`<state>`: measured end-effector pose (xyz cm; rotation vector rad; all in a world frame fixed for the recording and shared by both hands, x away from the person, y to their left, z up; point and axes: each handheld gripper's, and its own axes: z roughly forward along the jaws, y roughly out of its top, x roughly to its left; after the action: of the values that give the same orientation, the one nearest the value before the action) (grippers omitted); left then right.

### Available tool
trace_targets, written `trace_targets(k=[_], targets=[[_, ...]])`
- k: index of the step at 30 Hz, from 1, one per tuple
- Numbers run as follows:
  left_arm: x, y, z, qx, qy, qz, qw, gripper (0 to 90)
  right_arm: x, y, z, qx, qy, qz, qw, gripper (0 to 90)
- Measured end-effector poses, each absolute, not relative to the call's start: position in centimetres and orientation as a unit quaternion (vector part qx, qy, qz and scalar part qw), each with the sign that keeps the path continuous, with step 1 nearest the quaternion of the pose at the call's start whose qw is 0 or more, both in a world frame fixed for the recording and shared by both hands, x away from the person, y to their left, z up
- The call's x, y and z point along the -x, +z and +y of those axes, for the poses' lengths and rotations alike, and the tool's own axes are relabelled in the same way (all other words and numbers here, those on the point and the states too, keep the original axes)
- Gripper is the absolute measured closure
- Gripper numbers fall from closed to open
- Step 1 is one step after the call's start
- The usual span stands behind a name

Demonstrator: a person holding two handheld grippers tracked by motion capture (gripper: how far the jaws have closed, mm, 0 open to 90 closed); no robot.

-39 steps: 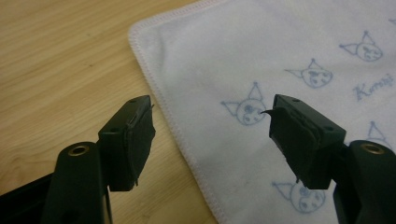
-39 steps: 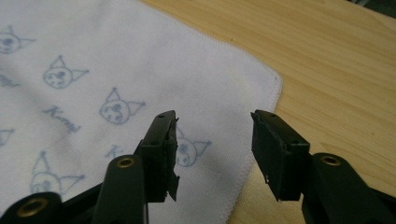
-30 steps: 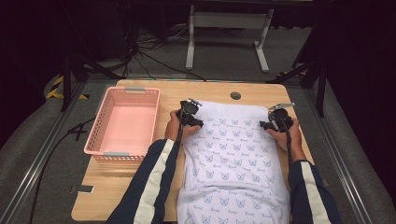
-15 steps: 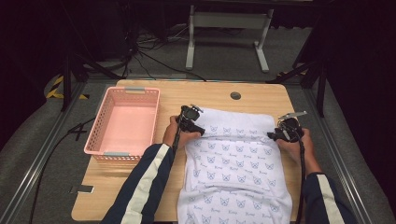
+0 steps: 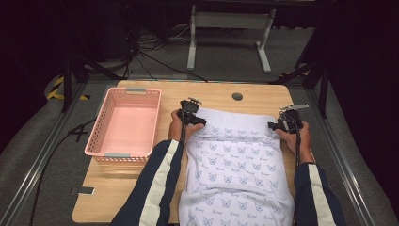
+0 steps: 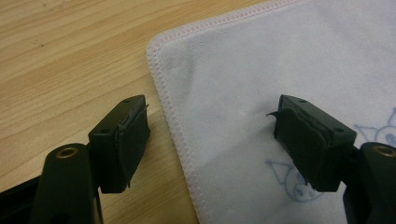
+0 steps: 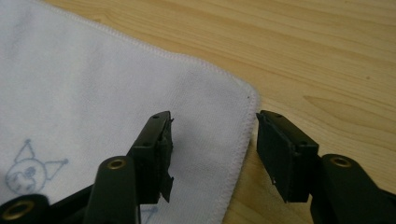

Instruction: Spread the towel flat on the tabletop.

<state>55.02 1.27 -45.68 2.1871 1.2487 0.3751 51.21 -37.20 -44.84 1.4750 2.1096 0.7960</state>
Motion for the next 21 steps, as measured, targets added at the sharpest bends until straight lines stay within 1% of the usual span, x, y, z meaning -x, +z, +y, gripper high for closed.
trace_targets(k=[1,3,5,8,9,10,11,12,13,14,16,17,18,19,21], targets=[[-55.0,-45.8,1.3,-0.821,0.144,0.464,0.298,26.5,-51.4,-44.9,-37.1,-0.542,0.283,0.758,0.226,40.9],[-54.8,-45.8,1.4,-0.826,0.142,0.455,0.3,27.2,-51.5,-45.0,-37.1,-0.542,0.282,0.759,0.224,39.0],[-54.8,-45.7,1.5,-0.833,0.14,0.444,0.298,30.1,-51.6,-44.9,-37.0,-0.546,0.273,0.758,0.229,35.7],[-54.7,-45.5,1.6,-0.839,0.133,0.437,0.296,34.5,-51.8,-45.0,-37.4,-0.56,0.281,0.75,0.213,33.9],[-54.7,-45.5,1.6,-0.839,0.133,0.437,0.296,37.7,-51.8,-45.0,-37.5,-0.557,0.28,0.752,0.215,33.8],[-54.5,-45.3,1.7,-0.847,0.127,0.423,0.297,46.0,-51.8,-45.0,-37.5,-0.555,0.281,0.753,0.215,35.1],[-54.5,-45.3,1.7,-0.847,0.127,0.423,0.297,54.0,-51.8,-45.0,-37.5,-0.555,0.281,0.753,0.215,35.1],[-54.5,-45.2,1.6,-0.85,0.123,0.419,0.296,61.7,-51.6,-44.8,-37.3,-0.547,0.285,0.759,0.207,52.4],[-54.5,-45.1,1.7,-0.853,0.115,0.411,0.3,72.2,-51.6,-44.7,-37.1,-0.545,0.285,0.761,0.205,52.4],[-54.4,-45.2,1.6,-0.856,0.109,0.404,0.303,76.7,-51.6,-44.7,-36.9,-0.545,0.284,0.763,0.202,63.1],[-54.3,-45.1,1.4,-0.86,0.107,0.397,0.302,84.6,-51.5,-44.6,-36.5,-0.54,0.287,0.767,0.192,72.4],[-54.3,-45.1,1.4,-0.86,0.107,0.397,0.302,85.0,-51.5,-44.6,-36.5,-0.541,0.289,0.767,0.189,76.3],[-54.3,-45.1,1.2,-0.86,0.115,0.398,0.299,85.0,-51.5,-44.6,-36.5,-0.541,0.289,0.767,0.189,76.3],[-54.3,-45.1,1.1,-0.859,0.119,0.397,0.299,85.1,-51.5,-44.6,-36.5,-0.541,0.294,0.767,0.183,81.5],[-54.3,-44.9,0.8,-0.86,0.138,0.396,0.289,85.1,-51.5,-44.6,-36.5,-0.54,0.296,0.766,0.183,82.7]])
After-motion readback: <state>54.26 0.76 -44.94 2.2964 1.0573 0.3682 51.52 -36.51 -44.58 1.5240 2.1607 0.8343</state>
